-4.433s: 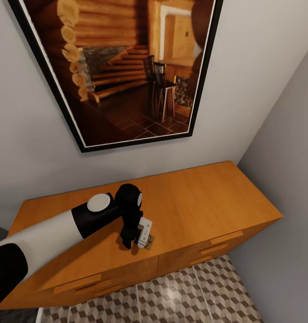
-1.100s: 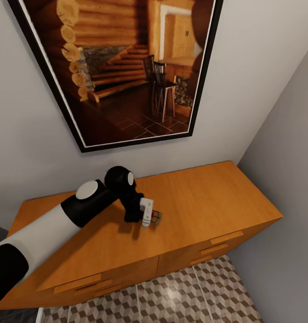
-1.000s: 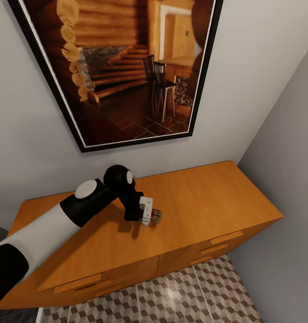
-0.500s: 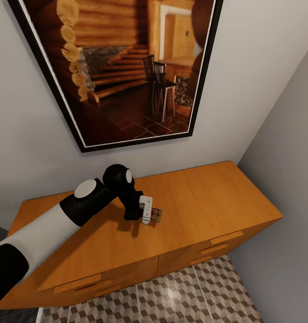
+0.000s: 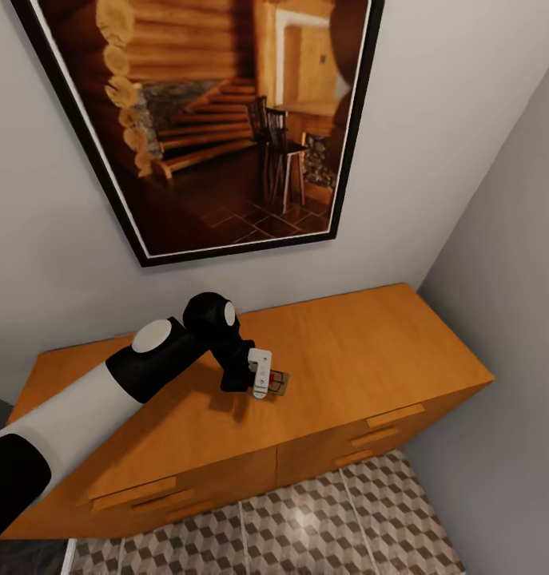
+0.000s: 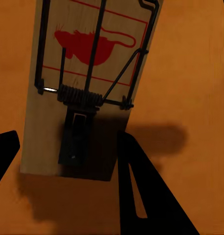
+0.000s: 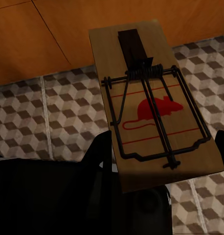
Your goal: Take the four mousetraps from the cabinet in the bathroom and place them on the bathroom floor. Make sure all four end up on the same floor surface, and ensure that at least two of them are either under or directly next to the same bathroom sink.
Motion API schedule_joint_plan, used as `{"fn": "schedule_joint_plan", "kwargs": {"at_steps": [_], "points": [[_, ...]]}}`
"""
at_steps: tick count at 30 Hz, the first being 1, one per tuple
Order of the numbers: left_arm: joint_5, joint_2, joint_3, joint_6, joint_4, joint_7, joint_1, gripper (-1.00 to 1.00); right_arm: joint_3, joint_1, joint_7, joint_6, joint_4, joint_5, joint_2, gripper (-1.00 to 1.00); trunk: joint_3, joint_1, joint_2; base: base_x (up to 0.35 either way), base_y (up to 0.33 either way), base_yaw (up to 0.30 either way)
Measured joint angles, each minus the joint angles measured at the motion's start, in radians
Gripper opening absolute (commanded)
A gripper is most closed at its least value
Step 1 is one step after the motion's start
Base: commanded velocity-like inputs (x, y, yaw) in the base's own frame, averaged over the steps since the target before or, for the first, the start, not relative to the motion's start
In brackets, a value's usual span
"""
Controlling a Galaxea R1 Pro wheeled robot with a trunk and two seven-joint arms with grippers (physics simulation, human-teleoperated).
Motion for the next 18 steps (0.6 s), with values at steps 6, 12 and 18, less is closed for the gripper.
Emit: {"fn": "schedule_joint_plan", "kwargs": {"at_steps": [6, 12, 18], "points": [[0.0, 0.0, -0.001, 0.0, 0.0, 0.0, 0.0, -1.0, 0.0, 0.0, 0.0, 0.0, 0.0, 0.0, 0.0, -1.0, 0.0, 0.0, 0.0, -0.167, -0.241, 0.0], [0.0, 0.001, -0.001, 0.0, 0.0, 0.0, 0.0, -1.0, 0.0, 0.0, 0.0, 0.0, 0.0, 0.0, 0.0, -1.0, 0.0, 0.0, 0.0, -0.173, -0.256, 0.0], [0.0, 0.002, -0.002, 0.0, -0.001, 0.0, 0.0, -1.0, 0.0, 0.0, 0.0, 0.0, 0.0, 0.0, 0.0, -1.0, 0.0, 0.0, 0.0, -0.195, -0.247, 0.0]]}}
